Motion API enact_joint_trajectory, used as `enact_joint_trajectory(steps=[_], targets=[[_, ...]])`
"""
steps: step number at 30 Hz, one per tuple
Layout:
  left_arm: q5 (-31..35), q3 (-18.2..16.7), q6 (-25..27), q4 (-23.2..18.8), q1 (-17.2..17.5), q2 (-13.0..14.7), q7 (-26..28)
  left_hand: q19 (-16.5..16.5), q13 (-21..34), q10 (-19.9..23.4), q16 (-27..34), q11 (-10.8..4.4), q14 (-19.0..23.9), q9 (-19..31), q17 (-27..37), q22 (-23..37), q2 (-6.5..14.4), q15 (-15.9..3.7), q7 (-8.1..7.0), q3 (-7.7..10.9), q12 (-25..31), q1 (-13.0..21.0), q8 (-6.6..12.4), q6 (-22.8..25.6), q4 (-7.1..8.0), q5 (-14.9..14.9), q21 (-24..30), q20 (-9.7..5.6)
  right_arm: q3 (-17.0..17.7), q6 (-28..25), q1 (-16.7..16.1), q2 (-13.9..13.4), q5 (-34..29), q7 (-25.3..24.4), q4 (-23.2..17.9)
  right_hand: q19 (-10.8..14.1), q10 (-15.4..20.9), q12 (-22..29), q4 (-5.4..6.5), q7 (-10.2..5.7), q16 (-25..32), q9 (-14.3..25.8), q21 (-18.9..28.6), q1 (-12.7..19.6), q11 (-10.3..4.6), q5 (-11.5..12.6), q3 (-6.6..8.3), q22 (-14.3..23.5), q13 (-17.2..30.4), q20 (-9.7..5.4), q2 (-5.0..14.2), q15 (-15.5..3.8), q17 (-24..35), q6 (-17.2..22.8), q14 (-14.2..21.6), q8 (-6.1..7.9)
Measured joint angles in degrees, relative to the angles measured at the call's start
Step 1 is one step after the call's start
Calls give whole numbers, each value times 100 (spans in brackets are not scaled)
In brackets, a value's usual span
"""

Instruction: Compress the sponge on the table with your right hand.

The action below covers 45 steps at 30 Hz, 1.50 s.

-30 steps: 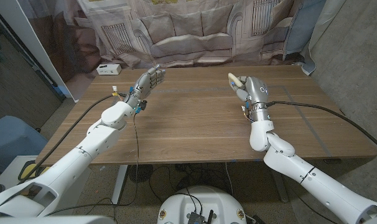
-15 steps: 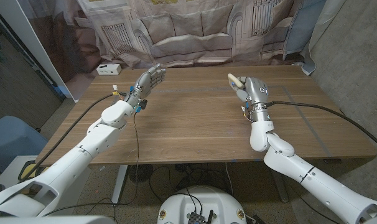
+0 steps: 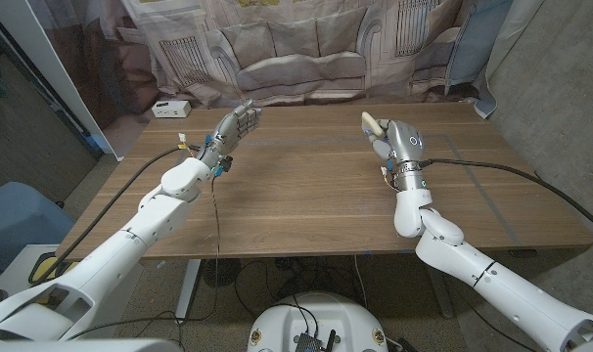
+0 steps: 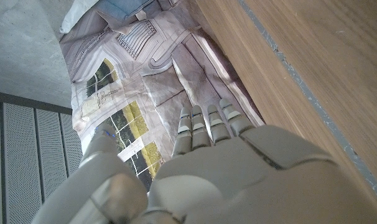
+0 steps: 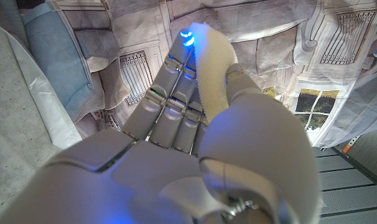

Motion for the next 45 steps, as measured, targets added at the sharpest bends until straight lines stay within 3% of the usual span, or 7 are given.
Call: enact_joint_trajectory(steps=[45], targets=[[16, 11, -52, 66, -43, -36, 4, 0, 0, 0, 0, 0, 0, 0, 0, 0, 0, 0, 0, 0, 0, 0, 0, -1, 0, 0, 0, 0, -301, -232, 371, -183, -336, 393, 300, -134, -70, -23, -23, -50, 0, 0, 1, -65, -116, -2, -70, -27, 2, -10, 85, 10, 132, -50, -195, 0]])
